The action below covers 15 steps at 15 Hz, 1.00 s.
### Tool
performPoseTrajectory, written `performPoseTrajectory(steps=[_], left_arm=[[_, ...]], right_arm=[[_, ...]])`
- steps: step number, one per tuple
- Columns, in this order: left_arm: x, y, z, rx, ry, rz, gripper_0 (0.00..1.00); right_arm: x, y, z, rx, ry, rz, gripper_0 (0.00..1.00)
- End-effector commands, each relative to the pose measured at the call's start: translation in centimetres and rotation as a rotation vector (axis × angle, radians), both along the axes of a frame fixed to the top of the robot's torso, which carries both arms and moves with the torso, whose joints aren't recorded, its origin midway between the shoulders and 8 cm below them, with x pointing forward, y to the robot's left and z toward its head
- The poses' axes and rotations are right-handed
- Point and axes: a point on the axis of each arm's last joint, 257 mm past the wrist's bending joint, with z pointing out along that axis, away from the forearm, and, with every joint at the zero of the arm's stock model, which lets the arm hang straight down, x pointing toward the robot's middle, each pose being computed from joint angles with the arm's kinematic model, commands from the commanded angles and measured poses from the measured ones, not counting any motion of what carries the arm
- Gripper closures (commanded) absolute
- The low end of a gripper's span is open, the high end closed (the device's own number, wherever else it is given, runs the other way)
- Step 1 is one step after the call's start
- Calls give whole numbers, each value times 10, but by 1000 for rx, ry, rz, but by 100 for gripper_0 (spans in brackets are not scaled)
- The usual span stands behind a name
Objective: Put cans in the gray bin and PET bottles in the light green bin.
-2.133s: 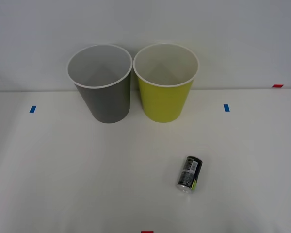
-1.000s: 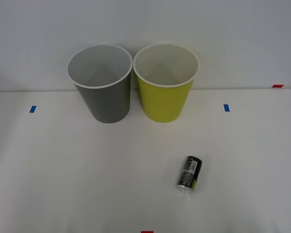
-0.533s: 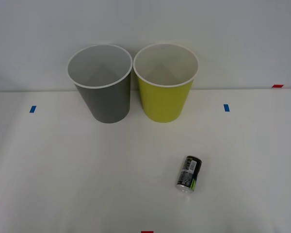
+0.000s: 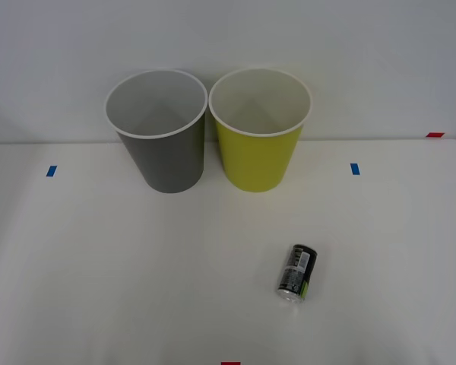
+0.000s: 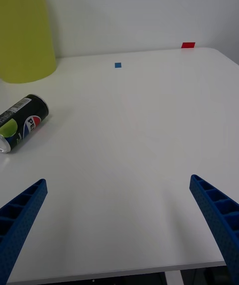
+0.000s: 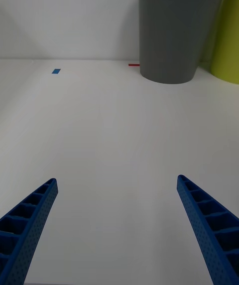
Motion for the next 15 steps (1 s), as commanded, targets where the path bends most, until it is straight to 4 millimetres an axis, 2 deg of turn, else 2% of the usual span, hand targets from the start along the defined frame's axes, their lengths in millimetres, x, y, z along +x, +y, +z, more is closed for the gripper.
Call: performPoseTrajectory(steps=[1,3,9,11,15], left_arm=[[0,0,0,0,0,0,18],[0,0,0,0,0,0,18],[0,0,0,0,0,0,18],[0,0,0,0,0,0,18],[0,0,0,0,0,0,18]], right_arm=[[2,3,-16,55,-2,-8,0],[5,10,-13,106,-17,4,0],[15,4,-2,-92,-62,1,0],[22,4,-1,-83,-56,-7,0],[46,12,20,-79,-6,2,0]])
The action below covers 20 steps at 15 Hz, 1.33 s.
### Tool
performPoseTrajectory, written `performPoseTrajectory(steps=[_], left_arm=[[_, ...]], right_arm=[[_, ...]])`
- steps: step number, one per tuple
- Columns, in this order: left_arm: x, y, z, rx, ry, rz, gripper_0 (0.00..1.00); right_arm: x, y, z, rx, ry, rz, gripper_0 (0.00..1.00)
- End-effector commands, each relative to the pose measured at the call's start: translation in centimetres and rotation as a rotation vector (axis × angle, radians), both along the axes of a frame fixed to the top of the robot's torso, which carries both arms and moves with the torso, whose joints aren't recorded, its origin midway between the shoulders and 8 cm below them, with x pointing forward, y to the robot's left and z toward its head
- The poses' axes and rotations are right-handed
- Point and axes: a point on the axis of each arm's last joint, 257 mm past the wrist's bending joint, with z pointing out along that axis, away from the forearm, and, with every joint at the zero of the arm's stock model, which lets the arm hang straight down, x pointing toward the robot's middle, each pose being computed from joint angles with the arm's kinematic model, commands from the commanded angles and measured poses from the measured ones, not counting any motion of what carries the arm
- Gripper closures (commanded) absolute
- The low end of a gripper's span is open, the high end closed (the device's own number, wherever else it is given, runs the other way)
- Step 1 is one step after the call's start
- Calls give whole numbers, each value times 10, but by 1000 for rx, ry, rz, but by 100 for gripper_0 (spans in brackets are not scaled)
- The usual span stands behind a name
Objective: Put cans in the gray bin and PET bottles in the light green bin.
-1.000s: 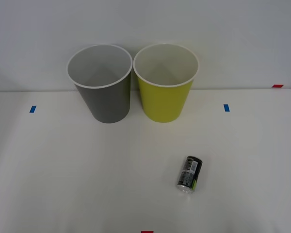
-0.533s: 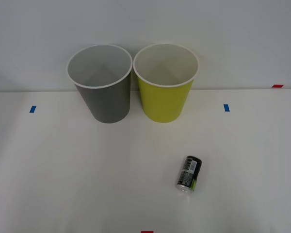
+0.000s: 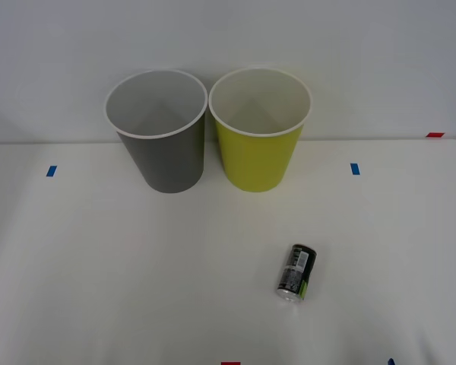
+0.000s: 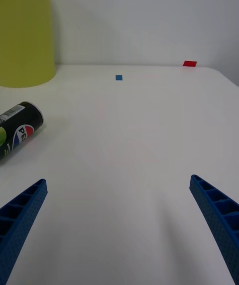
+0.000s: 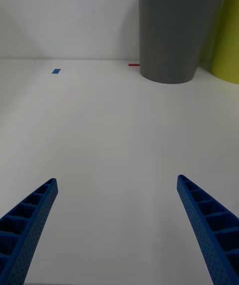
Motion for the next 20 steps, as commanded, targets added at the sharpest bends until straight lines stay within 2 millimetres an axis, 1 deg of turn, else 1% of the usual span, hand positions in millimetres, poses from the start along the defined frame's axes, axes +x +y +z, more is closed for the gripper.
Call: performPoseTrajectory(steps=[1,4,6,9,12,15,17,18,19,20], left_arm=[[0,0,0,0,0,0,18],[0,0,0,0,0,0,17],[0,0,0,0,0,0,18],[0,0,0,0,0,0,18],[0,0,0,0,0,0,18],[0,0,0,0,0,0,18],[0,0,0,0,0,0,18],[0,0,0,0,0,0,18],[0,0,0,0,0,0,18],[0,0,0,0,0,0,18]], right_arm=[[16,7,14,23,46,12,0],[40,16,36,78,93,35,0],[50,19,49,105,127,49,0],[58,23,63,96,162,80,0],[70,23,73,91,196,95,0],[86,22,78,95,211,108,0],[90,19,81,105,245,109,0],[91,19,78,146,276,102,0],[90,16,71,168,311,90,0],[87,9,58,198,374,61,0]])
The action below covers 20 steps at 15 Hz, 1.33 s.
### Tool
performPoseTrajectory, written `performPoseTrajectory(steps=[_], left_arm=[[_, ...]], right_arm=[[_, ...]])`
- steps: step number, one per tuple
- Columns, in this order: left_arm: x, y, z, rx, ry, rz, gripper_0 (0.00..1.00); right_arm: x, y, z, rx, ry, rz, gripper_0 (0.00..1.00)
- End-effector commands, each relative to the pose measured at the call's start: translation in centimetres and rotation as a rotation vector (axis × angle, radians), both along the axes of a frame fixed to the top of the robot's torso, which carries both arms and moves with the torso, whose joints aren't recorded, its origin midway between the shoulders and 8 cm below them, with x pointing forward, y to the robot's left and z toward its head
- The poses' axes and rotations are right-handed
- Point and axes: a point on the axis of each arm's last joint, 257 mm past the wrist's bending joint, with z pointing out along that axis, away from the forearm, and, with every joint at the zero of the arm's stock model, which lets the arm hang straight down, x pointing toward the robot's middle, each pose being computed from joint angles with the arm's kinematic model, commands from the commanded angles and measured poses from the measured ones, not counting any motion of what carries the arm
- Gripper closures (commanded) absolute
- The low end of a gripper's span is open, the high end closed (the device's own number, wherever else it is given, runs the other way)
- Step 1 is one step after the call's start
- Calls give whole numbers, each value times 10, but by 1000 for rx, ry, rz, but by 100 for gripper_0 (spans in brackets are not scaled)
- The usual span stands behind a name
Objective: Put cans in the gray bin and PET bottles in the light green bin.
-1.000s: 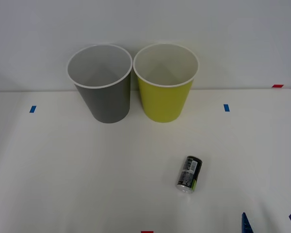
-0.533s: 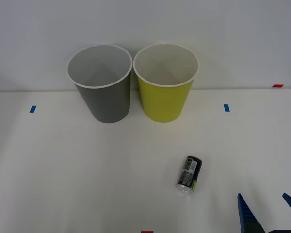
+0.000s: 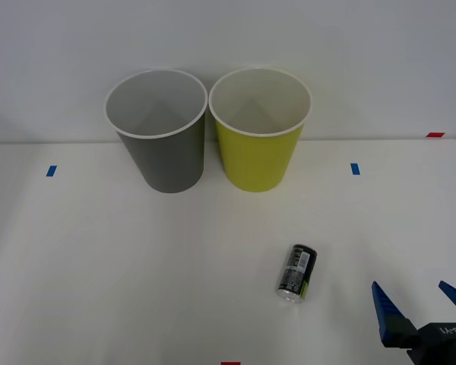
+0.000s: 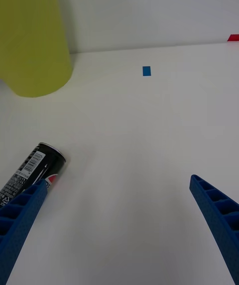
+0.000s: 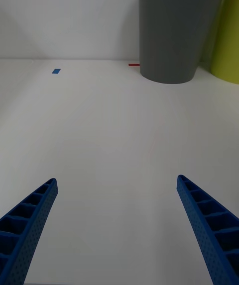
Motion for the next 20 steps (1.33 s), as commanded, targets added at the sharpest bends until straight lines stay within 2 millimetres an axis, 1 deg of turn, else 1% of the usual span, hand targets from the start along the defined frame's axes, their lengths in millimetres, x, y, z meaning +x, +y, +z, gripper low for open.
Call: performPoseTrajectory(steps=[1,5,6,7,10,14,18,20], left_arm=[[0,0,0,0,0,0,18],[0,0,0,0,0,0,18],[0,0,0,0,0,0,18],[0,0,0,0,0,0,18],[0,0,0,0,0,0,18],[0,0,0,0,0,0,18],[0,0,0,0,0,0,18],[0,0,0,0,0,0,18]], right_arm=[[-3,-14,-25,67,145,-63,0],[-15,-36,-68,59,377,-206,0],[-18,-35,-75,58,421,-231,0],[-16,-34,-78,79,452,-262,0],[2,-26,-70,93,486,-263,0],[17,-16,-60,115,538,-247,0],[37,1,-35,171,564,-203,0],[53,18,-16,259,533,-182,0]])
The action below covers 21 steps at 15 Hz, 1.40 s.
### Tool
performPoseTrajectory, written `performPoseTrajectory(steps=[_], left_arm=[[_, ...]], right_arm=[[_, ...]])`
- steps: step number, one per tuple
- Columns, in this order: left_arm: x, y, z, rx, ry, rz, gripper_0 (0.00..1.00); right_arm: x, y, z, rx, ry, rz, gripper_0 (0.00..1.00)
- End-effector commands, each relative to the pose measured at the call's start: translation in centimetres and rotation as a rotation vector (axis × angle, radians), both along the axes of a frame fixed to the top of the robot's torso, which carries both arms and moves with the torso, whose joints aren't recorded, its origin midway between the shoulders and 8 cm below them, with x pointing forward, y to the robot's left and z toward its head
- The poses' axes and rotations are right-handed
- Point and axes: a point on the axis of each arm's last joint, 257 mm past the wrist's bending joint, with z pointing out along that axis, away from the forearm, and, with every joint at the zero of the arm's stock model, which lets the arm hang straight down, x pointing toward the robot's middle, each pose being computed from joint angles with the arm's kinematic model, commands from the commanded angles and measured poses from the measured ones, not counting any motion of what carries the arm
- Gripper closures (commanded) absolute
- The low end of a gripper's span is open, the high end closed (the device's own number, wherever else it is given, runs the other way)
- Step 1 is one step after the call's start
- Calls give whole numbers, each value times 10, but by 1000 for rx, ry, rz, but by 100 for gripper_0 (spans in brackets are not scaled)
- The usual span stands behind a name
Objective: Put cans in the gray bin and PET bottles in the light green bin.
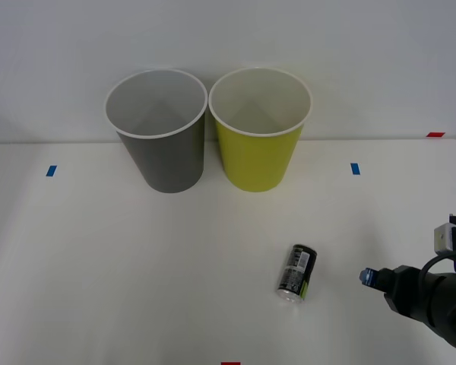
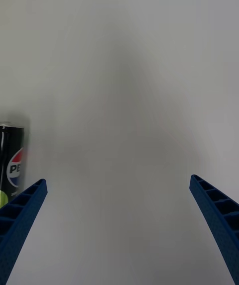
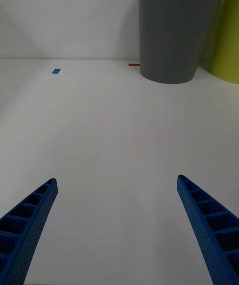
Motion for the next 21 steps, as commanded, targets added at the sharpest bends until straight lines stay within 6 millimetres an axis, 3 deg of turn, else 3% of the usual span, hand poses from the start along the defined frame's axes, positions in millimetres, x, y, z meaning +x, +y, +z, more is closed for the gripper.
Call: performPoseTrajectory(steps=[1,10,15,21], left_arm=[[0,0,0,0,0,0,18],[0,0,0,0,0,0,18],[0,0,0,0,0,0,18],[0,0,0,0,0,0,18]], right_arm=[[21,25,27,110,-52,10,0],[42,79,84,129,-96,247,0],[59,77,62,37,-31,236,0],[53,77,34,-11,68,194,0]])
